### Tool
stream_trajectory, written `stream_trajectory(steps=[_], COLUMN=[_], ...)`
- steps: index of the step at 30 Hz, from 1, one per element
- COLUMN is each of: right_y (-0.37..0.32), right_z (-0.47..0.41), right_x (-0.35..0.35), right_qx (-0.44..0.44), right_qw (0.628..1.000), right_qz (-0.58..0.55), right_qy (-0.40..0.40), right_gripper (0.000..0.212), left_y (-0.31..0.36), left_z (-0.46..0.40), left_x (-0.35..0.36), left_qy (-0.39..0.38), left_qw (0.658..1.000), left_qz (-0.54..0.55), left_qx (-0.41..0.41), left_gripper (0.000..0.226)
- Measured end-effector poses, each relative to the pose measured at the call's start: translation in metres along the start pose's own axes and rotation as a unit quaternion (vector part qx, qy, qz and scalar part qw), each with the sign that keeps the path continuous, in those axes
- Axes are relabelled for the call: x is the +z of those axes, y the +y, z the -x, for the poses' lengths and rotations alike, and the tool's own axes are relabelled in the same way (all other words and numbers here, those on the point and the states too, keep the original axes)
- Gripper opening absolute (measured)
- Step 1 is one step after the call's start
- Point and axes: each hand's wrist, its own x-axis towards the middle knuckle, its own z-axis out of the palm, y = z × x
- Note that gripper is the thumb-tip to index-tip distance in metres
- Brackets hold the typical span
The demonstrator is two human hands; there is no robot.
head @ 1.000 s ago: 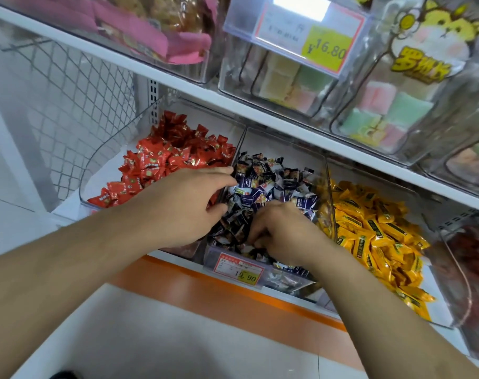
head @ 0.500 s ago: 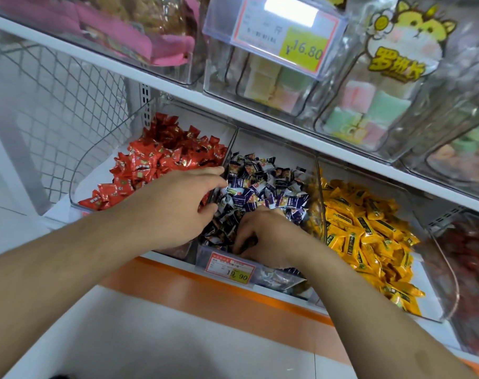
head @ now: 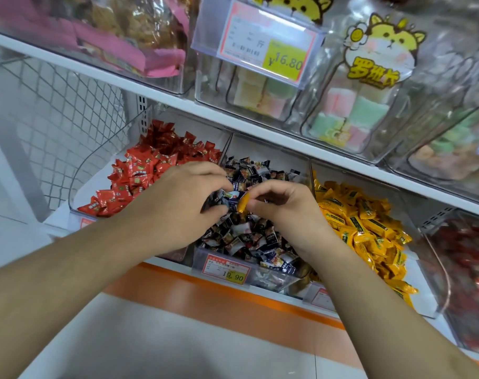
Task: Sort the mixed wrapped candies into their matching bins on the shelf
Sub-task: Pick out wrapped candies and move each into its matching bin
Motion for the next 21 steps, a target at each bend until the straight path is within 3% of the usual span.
stream_trajectory(steps=[5,9,12,15,18,21], right_y=[-0.008,-0.014,-0.019,-0.021,-0.01,-0.004], right_z=[0.013,0.029,0.039,0.054,0.064,0.072], right_x=[0.001,-0.012,-0.024,-0.034,-0.038,-0.058], right_qx=[0.018,0.021,0.004,-0.037,-0.07,-0.082], right_qw=[0.992,0.979,0.988,0.999,0.972,0.957], right_qz=[-0.126,-0.202,-0.156,-0.021,0.223,0.274], right_qy=[0.016,0.028,0.022,0.0,0.001,0.052], right_gripper=[0.005,0.008,0.012,0.019,0.022,0.02], left_y=[0.022,0.039,0.043,0.052,0.066,0.077], left_z=[0.0,-0.004,-0.005,-0.007,-0.013,-0.016], left_x=[0.003,0.006,0.008,0.018,0.025,0.031], left_qy=[-0.006,0.005,0.009,-0.005,-0.004,-0.007], left_qw=[0.997,0.992,0.995,1.0,0.999,0.997], left_qz=[0.075,0.124,0.096,0.011,0.04,0.071], left_qx=[-0.005,-0.014,-0.016,0.006,0.004,-0.004], left_gripper=[0.043,0.022,0.013,0.023,0.034,0.052])
